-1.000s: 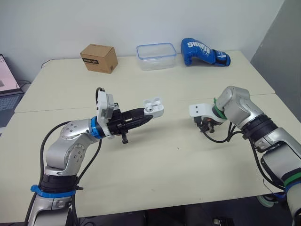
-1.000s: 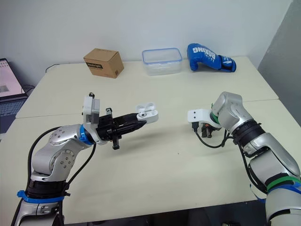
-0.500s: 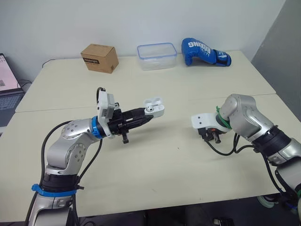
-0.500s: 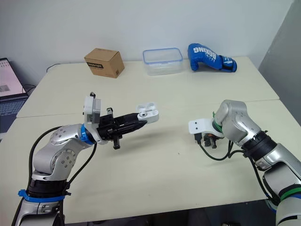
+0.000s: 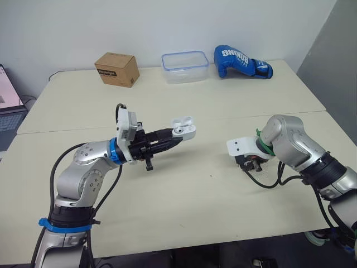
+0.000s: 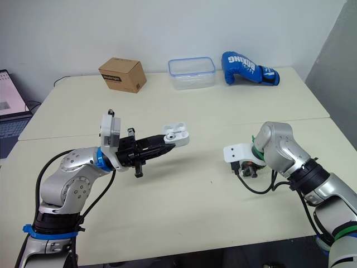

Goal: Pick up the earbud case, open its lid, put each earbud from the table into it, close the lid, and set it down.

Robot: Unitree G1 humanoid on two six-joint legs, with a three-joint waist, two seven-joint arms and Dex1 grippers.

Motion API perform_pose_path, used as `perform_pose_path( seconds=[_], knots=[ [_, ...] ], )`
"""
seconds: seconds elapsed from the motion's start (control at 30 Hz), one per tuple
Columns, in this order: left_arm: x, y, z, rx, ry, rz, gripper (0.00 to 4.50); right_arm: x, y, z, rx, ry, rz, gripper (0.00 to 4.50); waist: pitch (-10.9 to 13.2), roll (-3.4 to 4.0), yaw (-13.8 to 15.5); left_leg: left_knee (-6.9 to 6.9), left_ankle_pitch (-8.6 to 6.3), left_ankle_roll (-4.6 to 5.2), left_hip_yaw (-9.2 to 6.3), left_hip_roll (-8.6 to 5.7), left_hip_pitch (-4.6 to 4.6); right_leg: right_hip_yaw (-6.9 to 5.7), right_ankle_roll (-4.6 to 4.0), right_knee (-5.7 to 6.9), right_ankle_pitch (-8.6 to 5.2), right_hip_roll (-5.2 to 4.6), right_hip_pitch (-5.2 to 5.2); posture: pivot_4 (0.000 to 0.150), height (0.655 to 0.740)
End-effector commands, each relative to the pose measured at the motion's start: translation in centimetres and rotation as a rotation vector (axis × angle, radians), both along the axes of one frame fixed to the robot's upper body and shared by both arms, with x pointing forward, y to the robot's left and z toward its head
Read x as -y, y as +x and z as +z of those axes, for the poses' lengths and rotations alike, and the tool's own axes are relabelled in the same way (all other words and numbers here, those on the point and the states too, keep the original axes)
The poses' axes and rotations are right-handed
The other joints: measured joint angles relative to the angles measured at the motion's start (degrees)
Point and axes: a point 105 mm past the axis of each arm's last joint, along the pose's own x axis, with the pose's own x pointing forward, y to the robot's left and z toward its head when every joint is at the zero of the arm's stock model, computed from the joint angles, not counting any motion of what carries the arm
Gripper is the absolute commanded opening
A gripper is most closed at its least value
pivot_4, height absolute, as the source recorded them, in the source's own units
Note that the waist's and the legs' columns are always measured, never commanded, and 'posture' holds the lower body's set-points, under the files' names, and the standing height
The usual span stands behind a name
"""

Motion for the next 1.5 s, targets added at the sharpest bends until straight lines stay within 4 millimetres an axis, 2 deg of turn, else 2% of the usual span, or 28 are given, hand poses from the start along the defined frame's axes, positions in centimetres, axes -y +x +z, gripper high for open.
perform_pose_path(
  seconds=[0.03, 0.07, 0.43, 0.53, 0.63, 0.83, 0.97, 1.4, 1.5],
  knots=[
    [0.1, -0.1, 1.1, 0.058, -0.007, -0.005, 0.71, 0.0, -0.2, 0.5, 0.003, -0.005, 0.012, 2.45, 0.0, 0.00, 0.0, 0.00, 0.00, 0.00, 0.00, 0.00, 0.00, 0.00, 0.00, 0.00, 0.00, 0.00, 0.00, 0.150, 0.7307],
    [0.1, -0.1, 1.1, 0.059, -0.007, -0.005, 0.71, 0.0, -0.2, 0.5, 0.004, -0.004, 0.013, 2.78, 0.0, 0.00, 0.0, 0.00, 0.00, 0.00, 0.00, 0.00, 0.00, 0.00, 0.00, 0.00, 0.00, 0.00, 0.00, 0.150, 0.7307],
    [0.2, 0.1, 1.1, 0.066, -0.007, -0.008, 0.71, 0.1, -0.2, 0.4, 0.013, -0.007, 0.010, 2.78, 0.0, 0.00, 0.0, 0.00, 0.00, 0.00, 0.00, 0.00, 0.00, 0.00, 0.00, 0.00, 0.00, 0.00, 0.00, 0.150, 0.7307],
    [0.1, 0.1, 1.1, 0.068, -0.006, -0.007, 0.71, 0.1, -0.2, 0.3, 0.019, -0.010, 0.010, 2.18, 0.0, 0.00, 0.0, 0.00, 0.00, 0.00, 0.00, 0.00, 0.00, 0.00, 0.00, 0.00, 0.00, 0.00, 0.00, 0.150, 0.7307],
    [0.1, 0.1, 1.1, 0.068, -0.006, -0.006, 0.71, 0.1, -0.1, 0.3, 0.021, -0.011, 0.011, 1.17, 0.0, 0.00, 0.0, 0.01, 0.00, 0.00, -0.01, 0.00, 0.00, 0.00, 0.00, 0.00, 0.00, 0.00, 0.00, 0.150, 0.7307],
    [0.1, 0.1, 1.1, 0.071, -0.005, -0.003, 0.71, 0.0, -0.1, 0.5, 0.025, -0.014, 0.014, 1.17, 0.0, 0.00, 0.0, 0.01, 0.00, 0.00, 0.00, 0.00, 0.00, 0.01, 0.00, 0.00, 0.00, 0.00, 0.00, 0.150, 0.7307],
    [0.1, 0.1, 1.1, 0.072, -0.005, -0.003, 0.71, -0.1, -0.2, 0.5, 0.029, -0.012, 0.018, 0.38, 0.0, 0.00, 0.0, 0.01, 0.00, 0.00, 0.00, 0.00, 0.00, 0.00, 0.00, 0.00, 0.00, 0.00, 0.00, 0.150, 0.7307],
    [0.2, 0.3, 1.1, 0.075, -0.007, -0.006, 0.71, 0.1, -0.4, 0.4, 0.028, -0.010, 0.015, 0.39, 0.0, 0.00, 0.1, 0.01, 0.00, 0.00, -0.01, 0.00, 0.00, 0.00, 0.00, 0.00, 0.00, 0.00, 0.00, 0.150, 0.7307],
    [0.3, 0.6, 0.8, 0.077, -0.013, 0.002, 0.71, 0.0, 0.1, 2.5, 0.090, 0.084, -0.044, 0.39, 0.0, 0.00, 0.1, 0.01, 0.00, 0.00, -0.01, 0.00, 0.00, 0.00, 0.00, 0.00, 0.00, 0.00, 0.00, 0.150, 0.7307]
  ],
)
